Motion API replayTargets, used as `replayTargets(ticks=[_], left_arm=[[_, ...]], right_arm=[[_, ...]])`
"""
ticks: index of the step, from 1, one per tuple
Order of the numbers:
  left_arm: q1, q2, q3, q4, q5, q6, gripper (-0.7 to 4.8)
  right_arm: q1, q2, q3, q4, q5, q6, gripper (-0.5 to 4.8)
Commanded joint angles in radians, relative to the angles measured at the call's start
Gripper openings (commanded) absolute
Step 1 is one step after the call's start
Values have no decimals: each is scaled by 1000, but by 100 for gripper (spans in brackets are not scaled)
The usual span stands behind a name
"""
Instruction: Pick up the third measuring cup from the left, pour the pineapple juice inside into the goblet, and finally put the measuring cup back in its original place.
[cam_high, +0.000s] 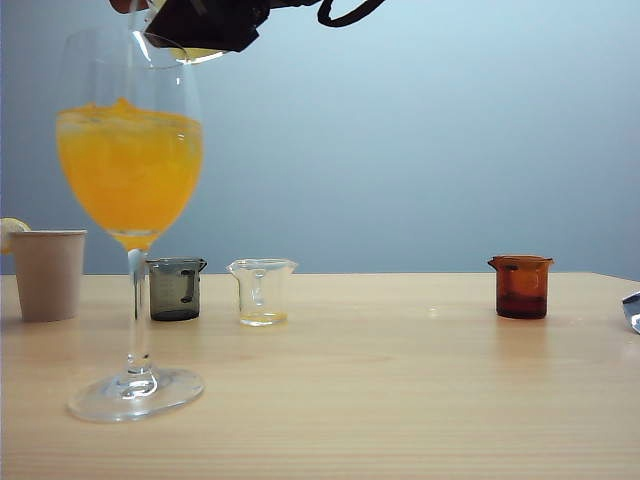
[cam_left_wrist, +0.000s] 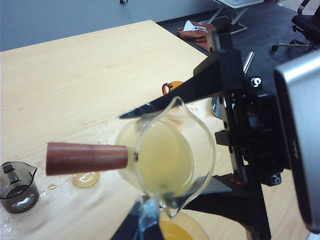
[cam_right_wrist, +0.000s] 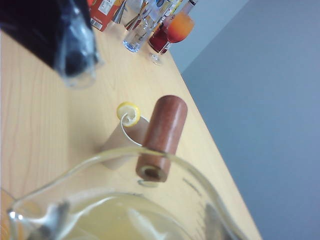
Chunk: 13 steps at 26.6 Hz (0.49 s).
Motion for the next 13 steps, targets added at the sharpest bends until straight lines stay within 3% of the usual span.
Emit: replayTargets(ticks=[1, 13], left_arm=[[1, -2, 5, 6, 7, 1, -5], [1, -3, 5, 6, 7, 1, -5]], right_arm=[[2, -7, 11, 32, -1, -58, 8], [2, -7, 11, 32, -1, -127, 8]])
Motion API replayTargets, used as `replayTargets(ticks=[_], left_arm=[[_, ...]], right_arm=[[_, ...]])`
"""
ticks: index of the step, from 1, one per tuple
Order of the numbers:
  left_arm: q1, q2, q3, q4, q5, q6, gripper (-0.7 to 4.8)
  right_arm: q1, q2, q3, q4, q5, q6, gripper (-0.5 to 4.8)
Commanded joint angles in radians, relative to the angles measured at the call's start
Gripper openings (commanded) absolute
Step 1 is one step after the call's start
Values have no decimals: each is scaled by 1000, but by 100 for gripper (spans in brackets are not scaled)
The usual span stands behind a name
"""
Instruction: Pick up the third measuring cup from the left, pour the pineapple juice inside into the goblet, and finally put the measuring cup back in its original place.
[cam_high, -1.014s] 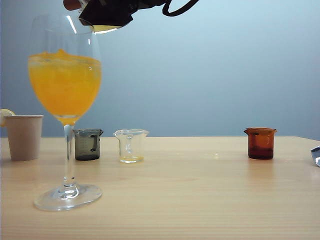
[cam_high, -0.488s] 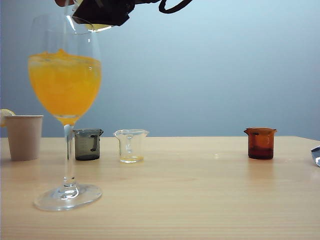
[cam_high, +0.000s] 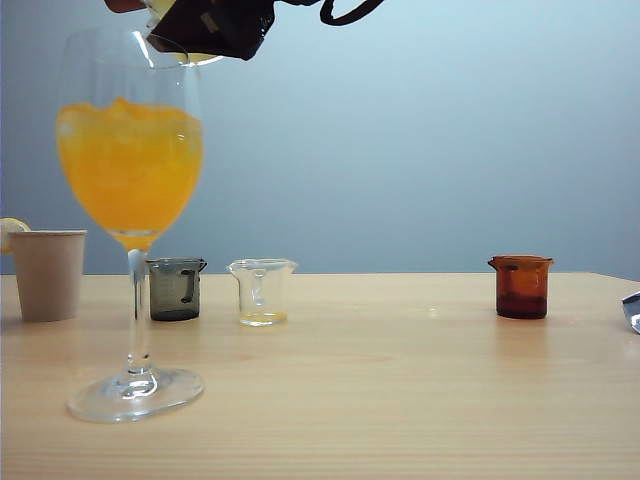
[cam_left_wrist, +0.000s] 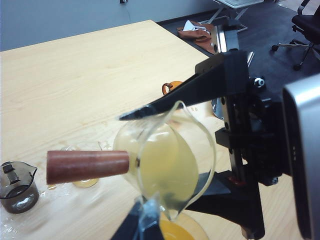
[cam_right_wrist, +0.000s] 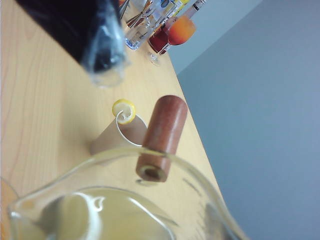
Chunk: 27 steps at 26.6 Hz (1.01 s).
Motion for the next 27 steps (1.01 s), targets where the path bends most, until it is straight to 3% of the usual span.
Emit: replayTargets(ticks=[1, 27], left_arm=[[1, -3, 5, 6, 7, 1, -5], [1, -5, 6, -61, 30, 1, -5]], right_arm=[[1, -7, 11, 32, 0, -22, 8], [1, -7, 11, 32, 3, -117, 8]])
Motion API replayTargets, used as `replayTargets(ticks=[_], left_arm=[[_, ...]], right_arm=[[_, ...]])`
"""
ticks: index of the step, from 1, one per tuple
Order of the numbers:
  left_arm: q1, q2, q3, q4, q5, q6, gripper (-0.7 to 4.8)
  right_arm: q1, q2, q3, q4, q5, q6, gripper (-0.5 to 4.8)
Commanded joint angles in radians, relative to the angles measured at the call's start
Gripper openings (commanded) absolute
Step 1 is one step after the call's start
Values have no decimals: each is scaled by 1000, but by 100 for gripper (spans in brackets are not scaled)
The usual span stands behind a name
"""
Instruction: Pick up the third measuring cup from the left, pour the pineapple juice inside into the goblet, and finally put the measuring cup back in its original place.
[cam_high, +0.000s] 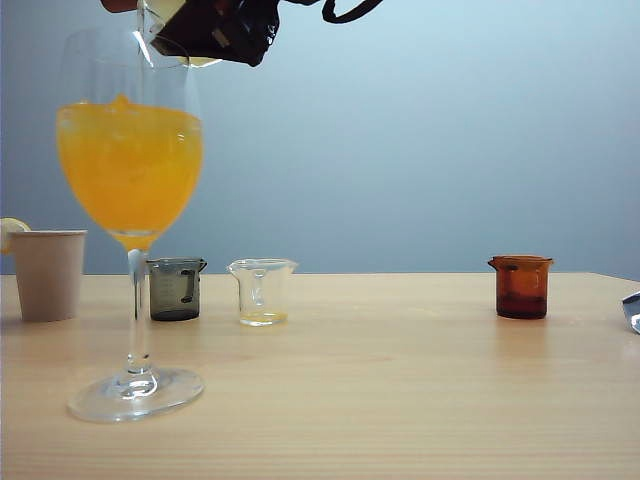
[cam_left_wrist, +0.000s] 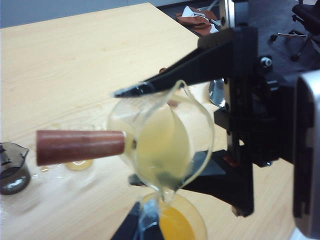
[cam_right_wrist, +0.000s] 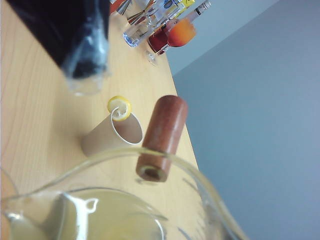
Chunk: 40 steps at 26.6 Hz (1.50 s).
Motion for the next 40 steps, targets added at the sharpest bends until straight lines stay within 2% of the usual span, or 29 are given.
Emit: replayTargets(ticks=[1, 12, 18, 40], left_arm=[[1, -6, 6, -3, 22, 1, -5], [1, -19, 6, -35, 22, 5, -5], [1, -21, 6, -73, 45, 72, -5], [1, -21, 6, -83, 48, 72, -5]], right_arm=[[1, -7, 11, 32, 2, -34, 8], [1, -7, 11, 32, 2, -56, 7], [1, -7, 10, 31, 3, -82, -1], [2, -7, 10, 32, 24, -164, -1]])
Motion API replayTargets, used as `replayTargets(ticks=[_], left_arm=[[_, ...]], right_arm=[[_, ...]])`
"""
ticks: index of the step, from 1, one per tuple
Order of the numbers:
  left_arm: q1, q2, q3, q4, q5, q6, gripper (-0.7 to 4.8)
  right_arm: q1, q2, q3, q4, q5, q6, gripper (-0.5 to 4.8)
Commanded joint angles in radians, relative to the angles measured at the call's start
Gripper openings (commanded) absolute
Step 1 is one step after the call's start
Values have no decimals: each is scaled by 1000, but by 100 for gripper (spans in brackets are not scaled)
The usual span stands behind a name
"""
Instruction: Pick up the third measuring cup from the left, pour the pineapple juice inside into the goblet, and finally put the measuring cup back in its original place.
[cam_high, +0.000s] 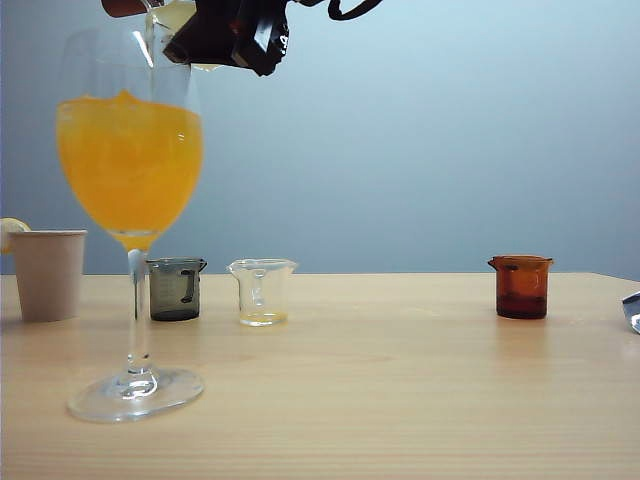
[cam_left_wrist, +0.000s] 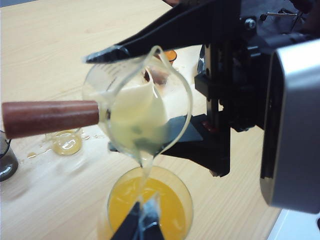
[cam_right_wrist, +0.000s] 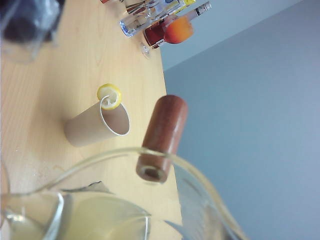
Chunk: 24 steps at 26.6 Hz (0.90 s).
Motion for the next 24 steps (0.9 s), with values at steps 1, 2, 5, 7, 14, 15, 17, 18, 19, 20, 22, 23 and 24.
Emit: replayTargets(ticks=[1, 2, 5, 7, 14, 15, 17, 18, 19, 20, 22, 23, 24], left_arm=[[1, -3, 6, 7, 8, 7, -5], [1, -3, 6, 7, 8, 7, -5], [1, -3, 6, 7, 8, 7, -5], [1, -3, 6, 7, 8, 7, -5], [1, -3, 6, 6, 8, 7, -5], [1, -3, 5, 6, 8, 7, -5], [1, -3, 5, 6, 8, 7, -5], [1, -3, 5, 6, 8, 7, -5], [1, -3, 6, 5, 8, 7, -5], [1, -3, 6, 3, 8, 7, -5], [1, -2, 5, -1, 7, 7, -5], [1, -2, 5, -3, 7, 7, -5], [1, -2, 5, -5, 7, 8, -5]], right_arm=[[2, -7, 11, 31, 0, -19, -1], [3, -7, 11, 31, 0, -32, -1], [7, -7, 10, 32, 0, -47, -1], [8, -7, 10, 31, 0, -53, -1], [13, -6, 10, 31, 0, -85, -1], [13, -6, 10, 32, 2, -89, -1], [13, -6, 10, 31, 4, -103, -1], [13, -6, 10, 32, 4, -107, -1], [13, -6, 10, 32, 3, -108, -1], [13, -6, 10, 32, 3, -108, -1], [13, -6, 10, 32, 4, -108, -1], [13, -6, 10, 32, 3, -108, -1], [13, -6, 10, 32, 3, -108, -1]])
